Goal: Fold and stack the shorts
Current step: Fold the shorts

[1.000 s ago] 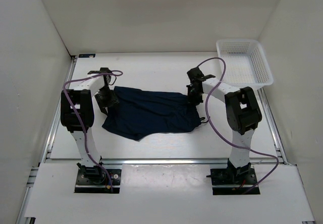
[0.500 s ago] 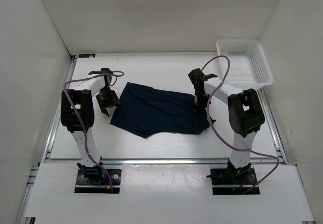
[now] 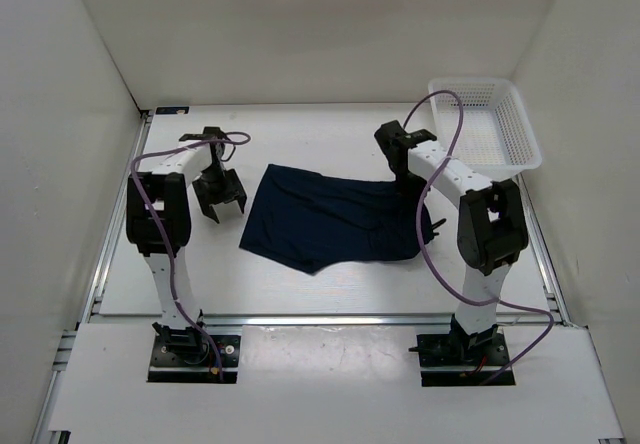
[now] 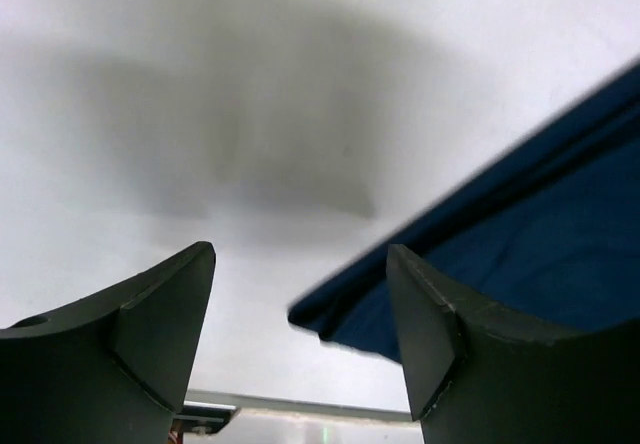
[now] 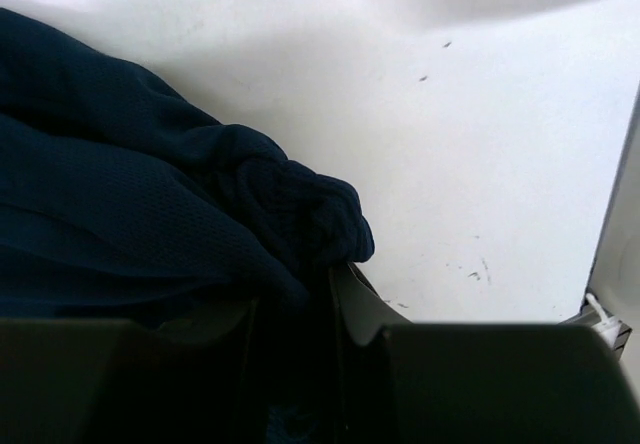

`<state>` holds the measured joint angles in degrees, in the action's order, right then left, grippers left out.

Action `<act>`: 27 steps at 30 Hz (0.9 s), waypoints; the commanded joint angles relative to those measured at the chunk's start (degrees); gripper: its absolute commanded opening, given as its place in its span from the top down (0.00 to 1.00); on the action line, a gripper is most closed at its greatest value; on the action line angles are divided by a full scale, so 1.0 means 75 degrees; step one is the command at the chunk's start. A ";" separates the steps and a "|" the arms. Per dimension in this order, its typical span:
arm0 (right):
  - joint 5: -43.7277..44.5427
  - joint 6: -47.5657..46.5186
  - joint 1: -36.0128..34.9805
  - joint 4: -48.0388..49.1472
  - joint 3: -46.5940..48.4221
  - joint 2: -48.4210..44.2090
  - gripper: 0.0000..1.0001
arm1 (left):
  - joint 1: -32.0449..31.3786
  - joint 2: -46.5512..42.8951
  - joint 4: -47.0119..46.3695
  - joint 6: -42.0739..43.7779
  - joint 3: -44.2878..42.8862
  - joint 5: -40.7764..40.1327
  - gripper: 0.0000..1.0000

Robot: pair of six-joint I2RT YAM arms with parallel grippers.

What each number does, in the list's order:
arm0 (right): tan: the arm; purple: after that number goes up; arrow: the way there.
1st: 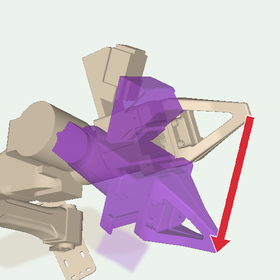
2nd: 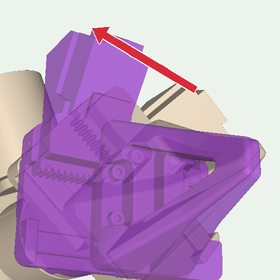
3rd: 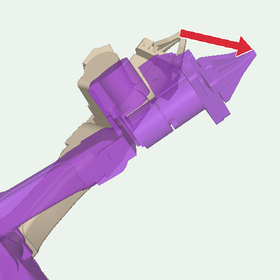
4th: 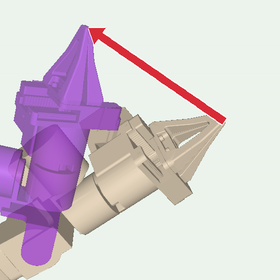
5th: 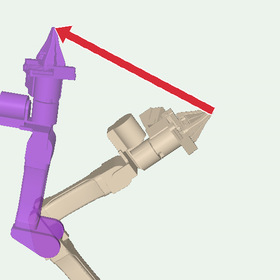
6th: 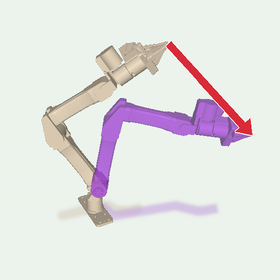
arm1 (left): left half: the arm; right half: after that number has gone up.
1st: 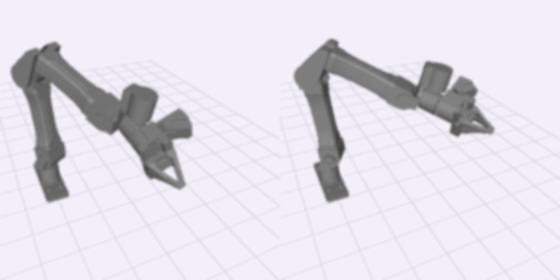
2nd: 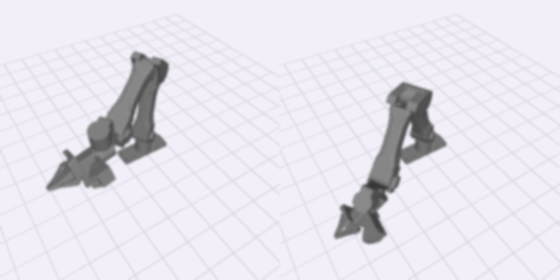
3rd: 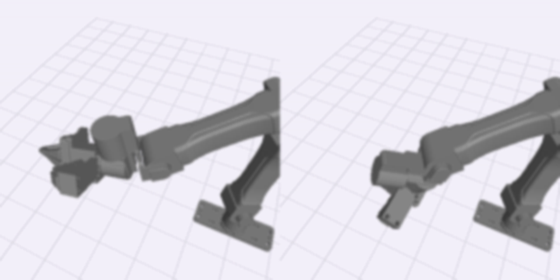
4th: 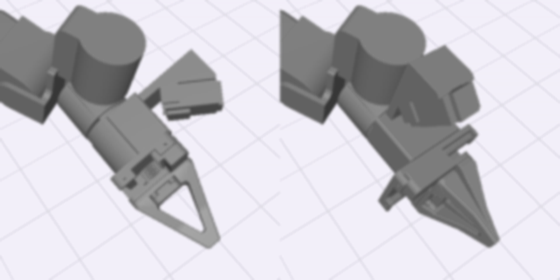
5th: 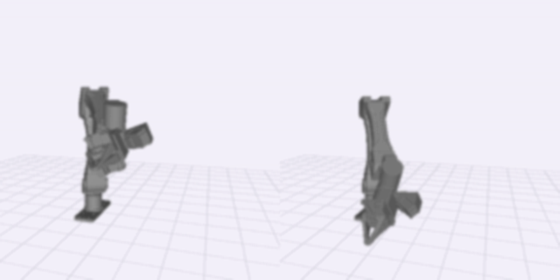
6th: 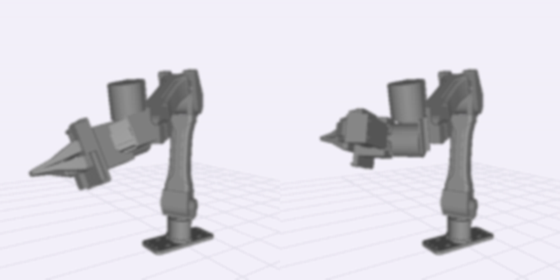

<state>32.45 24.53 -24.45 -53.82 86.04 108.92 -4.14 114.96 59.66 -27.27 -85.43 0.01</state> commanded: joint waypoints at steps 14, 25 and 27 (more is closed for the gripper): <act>0.0994 -0.0892 -0.0221 -0.1354 0.2741 0.0406 1.00 | -0.1952 -0.0292 -0.0911 -0.0805 0.1640 0.0842 0.63; 0.0818 -0.0963 -0.0561 -0.1976 0.4102 0.1016 1.00 | -0.2308 -0.1745 -0.0456 -0.1193 0.1747 0.0772 0.48; 0.0736 -0.0893 -0.0724 -0.2057 0.4196 0.1016 1.00 | -0.2051 -0.1967 -0.0302 -0.1087 0.1665 0.0702 0.43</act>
<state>37.32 18.39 -28.25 -66.67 114.21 117.01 -22.09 106.50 56.97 -35.27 -71.29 6.44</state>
